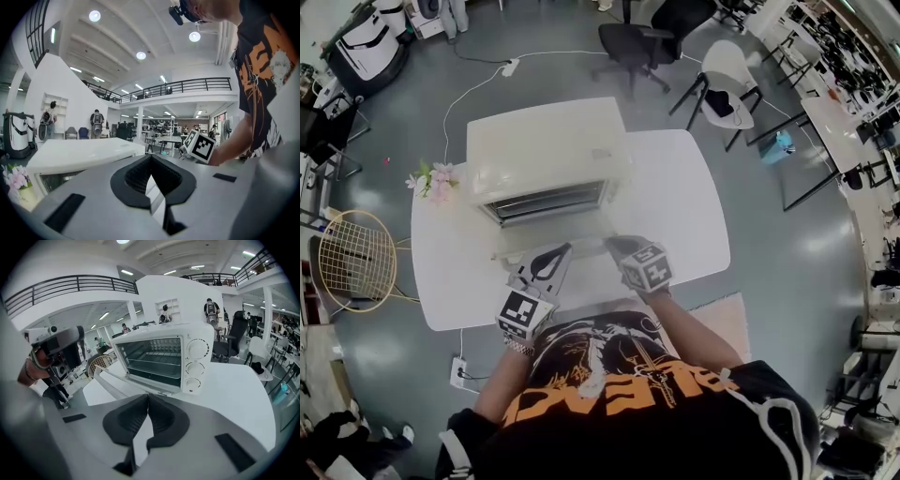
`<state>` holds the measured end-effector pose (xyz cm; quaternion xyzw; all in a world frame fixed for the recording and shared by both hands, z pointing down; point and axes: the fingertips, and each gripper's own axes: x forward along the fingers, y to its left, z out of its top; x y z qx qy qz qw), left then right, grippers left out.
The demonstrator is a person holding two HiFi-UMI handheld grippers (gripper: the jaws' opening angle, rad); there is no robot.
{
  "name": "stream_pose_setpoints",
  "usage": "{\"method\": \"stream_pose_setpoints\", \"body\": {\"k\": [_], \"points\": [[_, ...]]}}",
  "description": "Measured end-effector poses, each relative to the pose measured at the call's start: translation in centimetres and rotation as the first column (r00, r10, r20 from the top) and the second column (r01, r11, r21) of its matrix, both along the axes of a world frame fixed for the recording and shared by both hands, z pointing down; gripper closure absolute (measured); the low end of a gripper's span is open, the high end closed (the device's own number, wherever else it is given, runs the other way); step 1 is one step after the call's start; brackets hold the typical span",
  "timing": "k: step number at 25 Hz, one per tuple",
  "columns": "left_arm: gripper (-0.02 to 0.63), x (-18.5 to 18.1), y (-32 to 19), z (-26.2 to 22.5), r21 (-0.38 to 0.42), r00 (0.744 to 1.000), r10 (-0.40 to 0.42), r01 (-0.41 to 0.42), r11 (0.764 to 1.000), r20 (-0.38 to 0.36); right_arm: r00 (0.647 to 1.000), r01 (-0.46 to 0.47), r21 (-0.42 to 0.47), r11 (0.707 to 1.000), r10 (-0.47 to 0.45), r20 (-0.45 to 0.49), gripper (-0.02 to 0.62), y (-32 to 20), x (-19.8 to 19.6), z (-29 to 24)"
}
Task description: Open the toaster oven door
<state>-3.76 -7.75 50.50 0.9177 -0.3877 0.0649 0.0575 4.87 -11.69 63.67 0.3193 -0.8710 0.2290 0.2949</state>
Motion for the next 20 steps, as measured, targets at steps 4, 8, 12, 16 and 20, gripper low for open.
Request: {"method": "stream_pose_setpoints", "body": {"k": [4,8,12,16,20], "points": [[0.584,0.4,0.4,3.9,-0.083,0.999,0.029,-0.026,0.996,0.041,1.000,-0.008,-0.020,1.000,0.007,-0.003,0.580,0.7,0.2,0.8],[0.585,0.7,0.7,5.8,-0.131,0.998,0.044,-0.036,0.991,0.055,1.000,-0.009,-0.047,0.999,0.009,-0.006,0.580,1.4,0.5,1.5],[0.586,1.2,0.8,6.0,-0.139,0.997,0.056,-0.048,0.989,0.055,1.000,-0.012,-0.061,0.998,0.012,-0.012,0.580,1.8,0.9,2.0],[0.586,1.3,0.7,6.9,-0.160,0.995,0.068,-0.057,0.985,0.067,1.000,-0.020,-0.094,0.995,0.020,-0.005,0.581,2.2,1.1,2.9],[0.584,1.1,0.3,7.9,-0.194,0.989,0.091,-0.067,0.979,0.117,1.000,-0.026,-0.105,0.994,0.027,0.005,0.580,2.2,1.0,3.0]]}}
